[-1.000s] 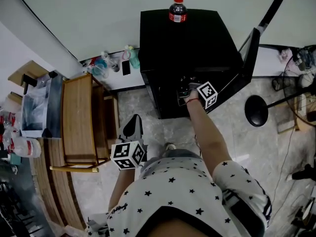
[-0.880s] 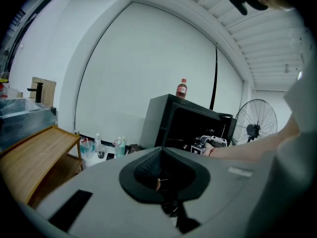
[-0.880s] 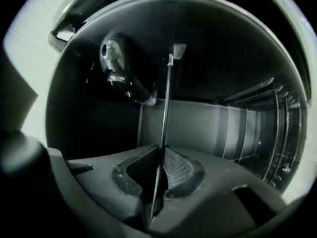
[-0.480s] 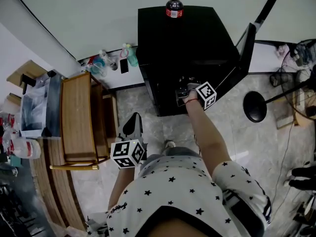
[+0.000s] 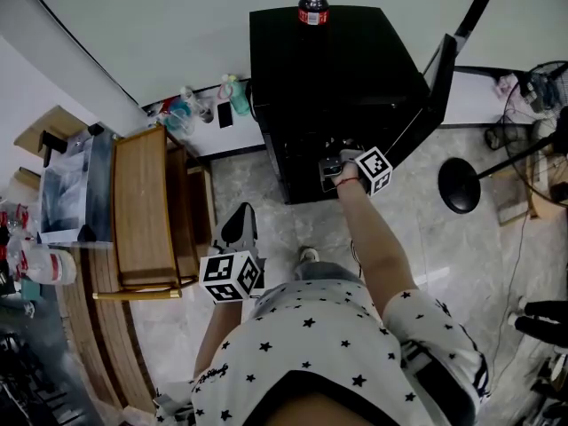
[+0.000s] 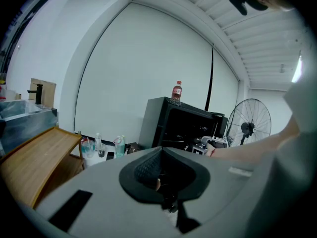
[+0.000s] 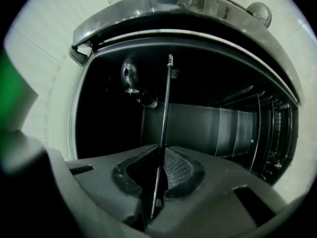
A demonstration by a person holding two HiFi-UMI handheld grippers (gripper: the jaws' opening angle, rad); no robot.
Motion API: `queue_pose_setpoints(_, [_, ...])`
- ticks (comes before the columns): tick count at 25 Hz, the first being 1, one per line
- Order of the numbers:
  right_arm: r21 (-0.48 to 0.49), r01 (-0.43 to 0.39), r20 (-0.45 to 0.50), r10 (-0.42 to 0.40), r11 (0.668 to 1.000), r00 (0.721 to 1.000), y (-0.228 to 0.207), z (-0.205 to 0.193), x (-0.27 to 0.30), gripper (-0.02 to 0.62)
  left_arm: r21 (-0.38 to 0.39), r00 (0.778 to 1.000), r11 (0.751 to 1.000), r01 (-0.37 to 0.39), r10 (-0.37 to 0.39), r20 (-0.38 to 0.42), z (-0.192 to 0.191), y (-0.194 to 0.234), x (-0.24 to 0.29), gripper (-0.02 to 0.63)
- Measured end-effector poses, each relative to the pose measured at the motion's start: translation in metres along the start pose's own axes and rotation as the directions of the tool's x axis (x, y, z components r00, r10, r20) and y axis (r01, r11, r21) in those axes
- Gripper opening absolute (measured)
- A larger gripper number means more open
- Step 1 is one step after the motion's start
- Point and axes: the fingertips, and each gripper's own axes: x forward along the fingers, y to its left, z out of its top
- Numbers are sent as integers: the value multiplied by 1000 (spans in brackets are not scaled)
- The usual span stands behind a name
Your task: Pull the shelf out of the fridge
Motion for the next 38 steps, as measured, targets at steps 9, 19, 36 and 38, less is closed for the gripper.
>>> queue_pose_setpoints(9, [-5,-3,8,3,1000,1000,0,-5,-25,23,9,1000,1000,27,-27,1,-3,-7,-13,12])
queue_pose_setpoints(19, [-3,2,28,-2,1000,1000,1,-12,-61,23,14,998,998,62,-62,-7,-16,-17,-38,12])
queue_pose_setpoints(36, [-3,-4,60,4,1000,998,6,-23,-109,21,-3,998,998,65,-65,-7,-37,-20,-85,12])
queue_pose_setpoints(38, [0,-1,60,1,1000,998,5,-25,-114,21,-5,998,998,62,-62,-5,-39,-21,-90,12])
